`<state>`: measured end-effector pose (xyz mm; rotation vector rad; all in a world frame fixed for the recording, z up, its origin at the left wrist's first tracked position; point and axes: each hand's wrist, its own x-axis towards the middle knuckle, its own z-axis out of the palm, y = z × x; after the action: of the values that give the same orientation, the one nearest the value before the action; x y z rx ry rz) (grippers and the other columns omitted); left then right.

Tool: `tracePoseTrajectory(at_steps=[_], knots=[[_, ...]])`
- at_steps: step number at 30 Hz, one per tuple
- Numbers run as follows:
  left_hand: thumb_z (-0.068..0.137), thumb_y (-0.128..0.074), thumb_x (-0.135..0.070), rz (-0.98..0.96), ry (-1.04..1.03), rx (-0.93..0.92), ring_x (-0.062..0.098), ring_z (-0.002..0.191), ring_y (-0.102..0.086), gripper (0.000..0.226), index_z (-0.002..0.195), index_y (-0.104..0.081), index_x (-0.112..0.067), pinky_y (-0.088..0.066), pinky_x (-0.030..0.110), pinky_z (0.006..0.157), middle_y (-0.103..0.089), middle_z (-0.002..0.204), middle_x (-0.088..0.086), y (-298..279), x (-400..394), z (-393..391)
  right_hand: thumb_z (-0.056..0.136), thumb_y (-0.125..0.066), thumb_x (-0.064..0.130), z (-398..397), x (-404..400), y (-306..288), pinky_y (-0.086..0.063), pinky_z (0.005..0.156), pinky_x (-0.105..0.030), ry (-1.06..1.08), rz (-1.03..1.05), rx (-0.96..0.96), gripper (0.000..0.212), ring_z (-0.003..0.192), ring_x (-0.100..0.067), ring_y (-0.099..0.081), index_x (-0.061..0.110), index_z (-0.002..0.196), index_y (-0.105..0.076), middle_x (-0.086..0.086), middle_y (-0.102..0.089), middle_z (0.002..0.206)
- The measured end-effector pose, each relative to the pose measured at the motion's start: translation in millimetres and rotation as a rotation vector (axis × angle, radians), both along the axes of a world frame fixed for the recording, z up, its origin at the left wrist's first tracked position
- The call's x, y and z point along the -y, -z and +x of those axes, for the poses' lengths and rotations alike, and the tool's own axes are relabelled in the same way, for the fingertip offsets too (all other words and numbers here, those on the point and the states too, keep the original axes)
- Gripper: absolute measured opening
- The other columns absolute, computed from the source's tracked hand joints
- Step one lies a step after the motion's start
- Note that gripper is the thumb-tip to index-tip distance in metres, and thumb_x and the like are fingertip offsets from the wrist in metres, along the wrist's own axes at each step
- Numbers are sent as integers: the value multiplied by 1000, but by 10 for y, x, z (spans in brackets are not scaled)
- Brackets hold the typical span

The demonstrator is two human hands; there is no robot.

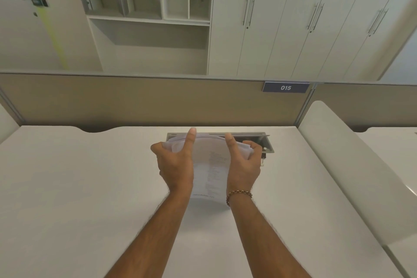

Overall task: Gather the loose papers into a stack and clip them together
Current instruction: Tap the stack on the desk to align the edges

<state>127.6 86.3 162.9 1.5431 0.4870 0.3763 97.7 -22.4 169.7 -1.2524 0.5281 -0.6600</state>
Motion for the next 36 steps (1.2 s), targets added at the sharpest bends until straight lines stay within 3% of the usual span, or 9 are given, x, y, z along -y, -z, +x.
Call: tracePoseTrajectory(at_steps=[4,10,13,15,18,22,28,33,36], knots=[[73,-71,-69,17,-15,-1,27,91,-65,62,102,-40,-25,-59,50,85,-59,92,-15,-28,1,18,74,-82,48,-8,3,-2,-47,48,-6,14,2,-33,46,65,2,-63,18,101,-59,7,-64,85],[101,-41,-33,23,-14,128,19,81,-61,15,104,-44,-19,-55,49,77,-59,88,-9,1,-23,5,92,-61,48,-7,17,49,-47,52,-10,-10,-21,-42,30,74,-8,-63,18,97,-60,7,-65,83],[103,-38,-43,10,80,209,18,87,-61,20,107,-46,-25,-53,47,78,-61,95,-7,96,-85,-15,89,-68,46,-67,55,148,-53,62,-13,-154,-96,12,28,86,-6,-67,24,105,-59,11,-69,94],[99,-48,-54,57,207,239,14,97,-65,28,115,-45,-30,-56,38,80,-64,105,-13,223,-172,-36,83,-78,33,-105,105,290,-57,69,-18,-270,-131,3,41,96,-5,-67,28,117,-56,11,-69,104],[92,-72,-36,169,278,231,10,100,-67,42,125,-47,-29,-57,28,78,-66,111,-15,478,-308,-83,75,-68,12,-130,156,494,-58,76,-27,-360,-173,-102,54,105,-20,-64,24,123,-48,-1,-64,112],[100,-59,-15,208,338,88,20,102,-65,30,125,-48,-28,-58,33,82,-65,109,-3,829,-364,-90,81,-45,-15,-64,223,700,-57,77,-30,-357,-130,-227,54,108,-29,-63,20,120,-56,-7,-66,111],[106,-43,-16,146,457,-43,19,114,-63,28,127,-54,-32,-57,41,96,-67,117,-4,1031,-413,-52,85,-37,-15,-4,254,819,-55,70,-24,-360,-79,-292,51,106,-31,-66,15,114,-66,-9,-71,108],[106,-46,-14,125,421,36,10,109,-62,28,124,-51,-36,-56,31,88,-64,114,-6,989,-447,-62,90,-43,-13,32,215,748,-56,75,-26,-348,-95,-235,46,102,-22,-64,17,119,-63,-5,-69,109],[101,-57,-13,113,401,21,9,105,-62,26,121,-49,-28,-53,28,82,-62,110,-9,1012,-483,-106,83,-51,-13,-2,226,822,-55,78,-31,-367,-123,-259,36,103,-30,-65,12,107,-61,-9,-68,105]])
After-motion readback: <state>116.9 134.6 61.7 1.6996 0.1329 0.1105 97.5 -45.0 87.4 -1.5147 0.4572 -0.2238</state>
